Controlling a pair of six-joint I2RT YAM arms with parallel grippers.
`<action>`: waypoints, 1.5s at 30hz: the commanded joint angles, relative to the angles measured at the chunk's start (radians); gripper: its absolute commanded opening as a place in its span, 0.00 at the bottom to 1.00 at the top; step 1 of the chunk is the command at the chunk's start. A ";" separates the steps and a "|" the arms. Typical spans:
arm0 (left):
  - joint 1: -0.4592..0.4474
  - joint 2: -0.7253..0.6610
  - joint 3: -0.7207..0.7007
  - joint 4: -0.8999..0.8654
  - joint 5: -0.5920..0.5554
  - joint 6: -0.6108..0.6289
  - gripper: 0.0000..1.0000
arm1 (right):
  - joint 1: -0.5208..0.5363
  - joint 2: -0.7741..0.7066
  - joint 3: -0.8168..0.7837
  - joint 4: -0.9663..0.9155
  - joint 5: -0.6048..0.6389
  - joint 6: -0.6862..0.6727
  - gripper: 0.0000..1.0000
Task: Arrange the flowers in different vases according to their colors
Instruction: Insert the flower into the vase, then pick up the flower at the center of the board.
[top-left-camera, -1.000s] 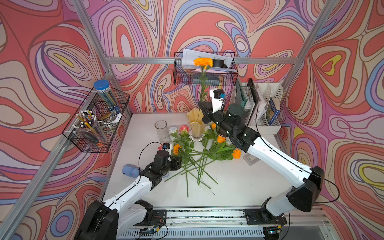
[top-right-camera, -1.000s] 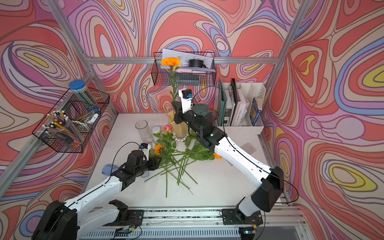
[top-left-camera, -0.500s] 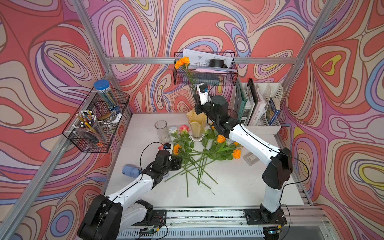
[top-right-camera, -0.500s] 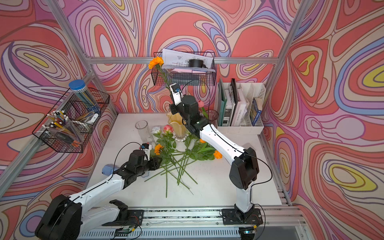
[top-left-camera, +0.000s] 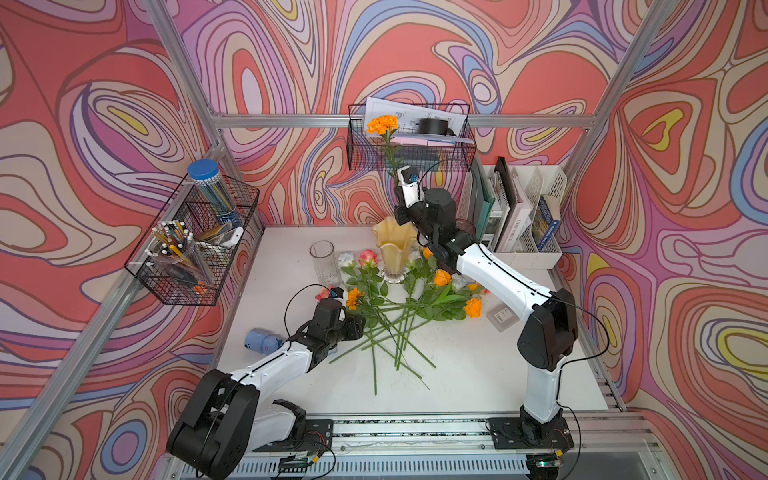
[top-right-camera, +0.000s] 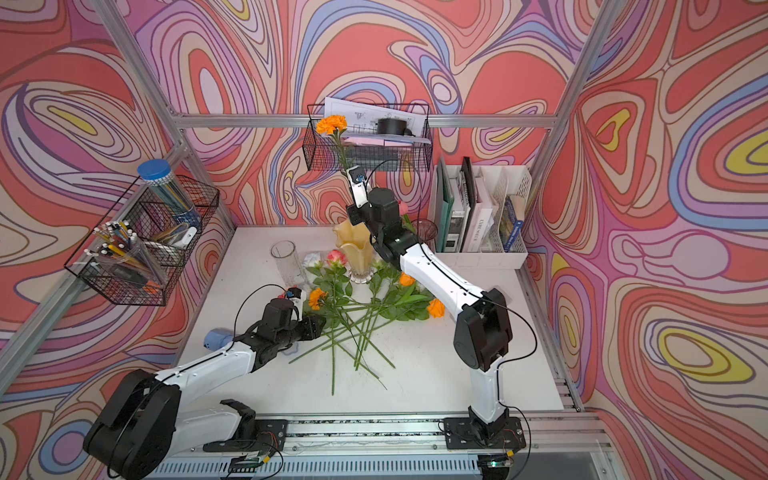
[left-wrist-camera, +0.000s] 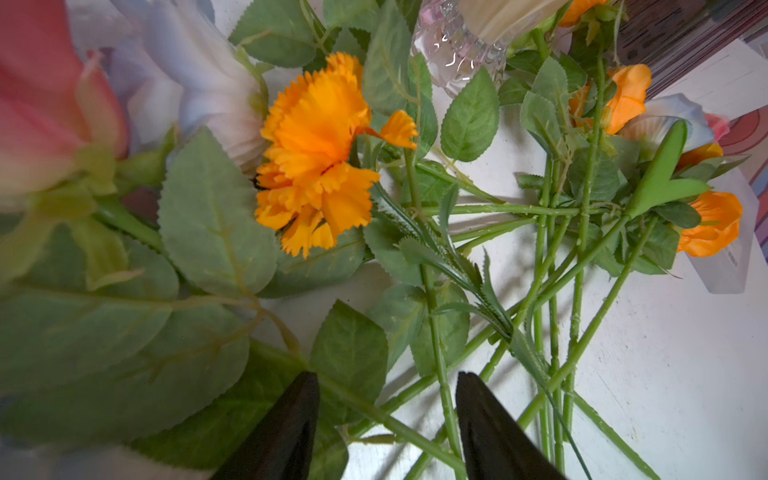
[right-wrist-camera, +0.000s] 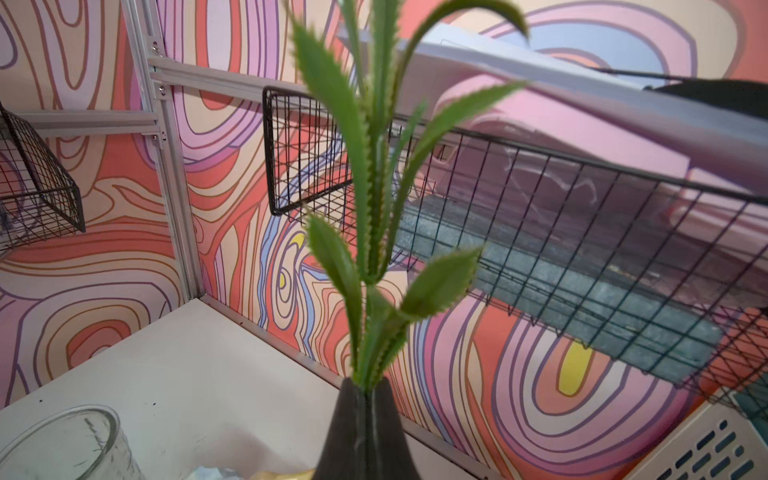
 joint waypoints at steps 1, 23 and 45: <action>0.005 0.013 0.020 0.031 0.011 0.019 0.59 | -0.007 -0.012 -0.057 0.011 -0.019 0.048 0.00; 0.024 -0.178 -0.016 -0.036 -0.037 -0.008 0.60 | 0.007 -0.472 -0.425 -0.365 -0.346 0.247 0.73; 0.026 -0.227 -0.087 -0.039 -0.076 -0.018 0.60 | 0.213 -0.273 -0.797 -0.349 -0.463 0.372 0.62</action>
